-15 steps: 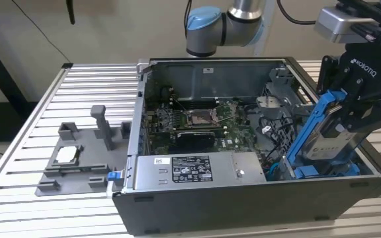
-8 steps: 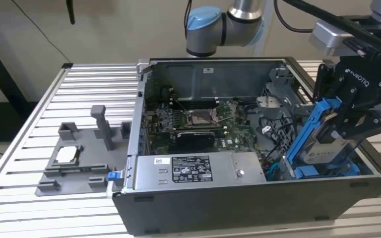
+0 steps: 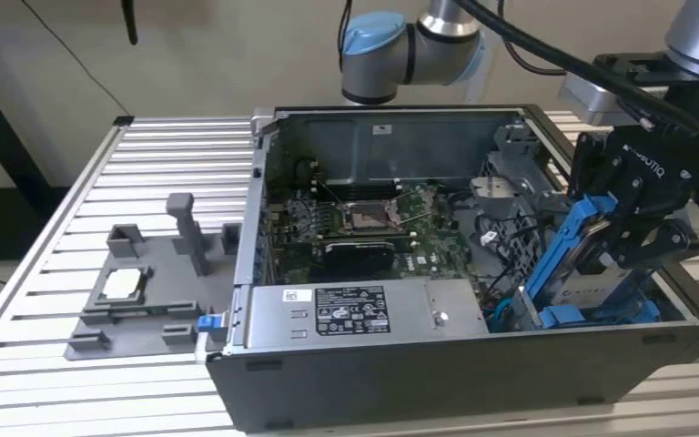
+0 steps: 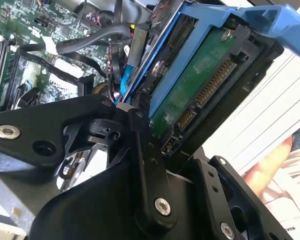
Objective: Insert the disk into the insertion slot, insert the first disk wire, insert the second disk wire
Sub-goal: 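Insert the disk into the insertion slot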
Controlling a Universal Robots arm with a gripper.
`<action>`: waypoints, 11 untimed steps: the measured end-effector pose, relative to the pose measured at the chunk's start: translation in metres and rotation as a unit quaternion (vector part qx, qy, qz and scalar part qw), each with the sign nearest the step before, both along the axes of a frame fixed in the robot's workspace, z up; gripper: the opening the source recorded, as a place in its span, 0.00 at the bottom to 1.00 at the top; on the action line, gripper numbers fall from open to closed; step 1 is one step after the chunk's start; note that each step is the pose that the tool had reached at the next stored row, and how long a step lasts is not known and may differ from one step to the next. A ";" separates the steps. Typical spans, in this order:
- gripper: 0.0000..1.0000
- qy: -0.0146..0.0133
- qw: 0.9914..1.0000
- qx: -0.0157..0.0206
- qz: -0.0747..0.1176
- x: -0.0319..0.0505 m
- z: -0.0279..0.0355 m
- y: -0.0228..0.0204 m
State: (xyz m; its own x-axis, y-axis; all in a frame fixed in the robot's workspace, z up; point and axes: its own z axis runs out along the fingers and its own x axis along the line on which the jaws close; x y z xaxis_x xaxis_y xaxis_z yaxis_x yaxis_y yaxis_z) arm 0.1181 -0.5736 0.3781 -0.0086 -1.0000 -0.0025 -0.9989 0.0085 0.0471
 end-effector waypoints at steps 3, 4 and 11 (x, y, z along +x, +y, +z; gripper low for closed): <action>0.33 0.000 1.000 0.000 0.000 0.0000 -0.0045 0.0000; 0.33 0.000 1.000 0.000 0.000 0.0000 -0.0060 0.0000; 0.33 0.000 1.000 0.000 0.000 0.0000 -0.0110 0.0000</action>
